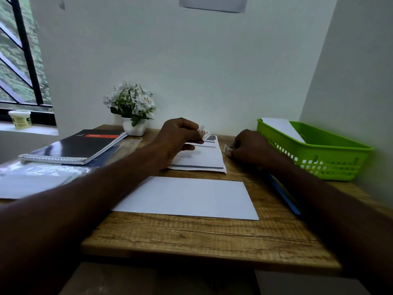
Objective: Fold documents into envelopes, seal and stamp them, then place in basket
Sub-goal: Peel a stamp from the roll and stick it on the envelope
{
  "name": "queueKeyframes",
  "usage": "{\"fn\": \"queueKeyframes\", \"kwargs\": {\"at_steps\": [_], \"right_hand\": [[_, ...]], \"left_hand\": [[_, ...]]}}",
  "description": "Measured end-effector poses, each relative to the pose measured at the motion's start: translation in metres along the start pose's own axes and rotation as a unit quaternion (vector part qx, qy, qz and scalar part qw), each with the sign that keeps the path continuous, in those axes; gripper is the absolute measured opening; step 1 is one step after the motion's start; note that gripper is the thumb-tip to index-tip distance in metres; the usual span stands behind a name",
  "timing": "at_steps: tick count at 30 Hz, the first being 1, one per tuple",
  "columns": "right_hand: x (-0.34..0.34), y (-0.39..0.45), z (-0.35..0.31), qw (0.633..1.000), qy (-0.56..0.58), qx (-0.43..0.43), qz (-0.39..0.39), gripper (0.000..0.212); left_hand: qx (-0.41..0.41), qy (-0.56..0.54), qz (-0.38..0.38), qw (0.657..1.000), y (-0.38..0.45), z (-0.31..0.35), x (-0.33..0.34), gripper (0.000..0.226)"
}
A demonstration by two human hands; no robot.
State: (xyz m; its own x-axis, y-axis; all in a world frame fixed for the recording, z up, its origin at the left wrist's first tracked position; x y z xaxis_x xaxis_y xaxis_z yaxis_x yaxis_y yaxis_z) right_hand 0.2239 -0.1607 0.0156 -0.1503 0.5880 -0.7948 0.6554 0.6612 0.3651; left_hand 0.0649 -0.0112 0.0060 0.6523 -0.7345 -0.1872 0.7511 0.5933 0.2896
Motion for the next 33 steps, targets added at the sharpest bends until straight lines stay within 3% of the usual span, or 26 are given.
{"fn": "queueKeyframes", "kwargs": {"at_steps": [3, 7, 10, 13, 18, 23, 33], "right_hand": [[0.003, 0.001, 0.001, 1.000, -0.005, 0.011, -0.014, 0.034], [-0.005, -0.005, -0.015, 1.000, 0.023, -0.010, -0.001, 0.034], [-0.012, -0.010, -0.039, 0.979, 0.194, -0.059, 0.029, 0.019], [-0.004, -0.017, -0.051, 0.928, 0.369, -0.045, -0.028, 0.022], [0.003, -0.020, -0.053, 0.883, 0.464, -0.065, -0.026, 0.028], [0.003, -0.019, -0.049, 0.854, 0.519, -0.028, -0.026, 0.019], [0.006, -0.020, -0.050, 0.821, 0.571, 0.007, -0.013, 0.024]], "left_hand": [[0.007, 0.036, -0.012, 0.999, -0.002, 0.001, 0.004, 0.034], [0.027, 0.070, -0.022, 0.997, -0.002, 0.001, 0.006, 0.032], [0.030, 0.072, -0.013, 0.997, -0.003, 0.002, 0.007, 0.027], [0.034, 0.067, 0.002, 0.997, -0.005, 0.003, 0.004, 0.023], [0.038, 0.035, 0.019, 0.998, -0.010, 0.008, -0.001, 0.025], [0.025, 0.004, 0.025, 0.999, -0.009, 0.008, 0.000, 0.026], [0.011, -0.021, 0.073, 0.997, -0.013, 0.009, -0.001, 0.029]]}}
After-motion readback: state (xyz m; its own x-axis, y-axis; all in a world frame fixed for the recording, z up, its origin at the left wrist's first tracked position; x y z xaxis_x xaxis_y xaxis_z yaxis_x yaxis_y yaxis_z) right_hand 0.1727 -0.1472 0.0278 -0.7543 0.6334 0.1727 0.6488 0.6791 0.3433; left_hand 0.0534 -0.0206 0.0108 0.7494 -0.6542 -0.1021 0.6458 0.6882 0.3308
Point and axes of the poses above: each hand's wrist, its own y-axis towards the middle knuckle, its own x-axis out of the palm, z = x × y, the point moved 6 cm from there along y, towards the middle knuckle, and after that the axes turned 15 degrees about y, right-handed, at the moved point
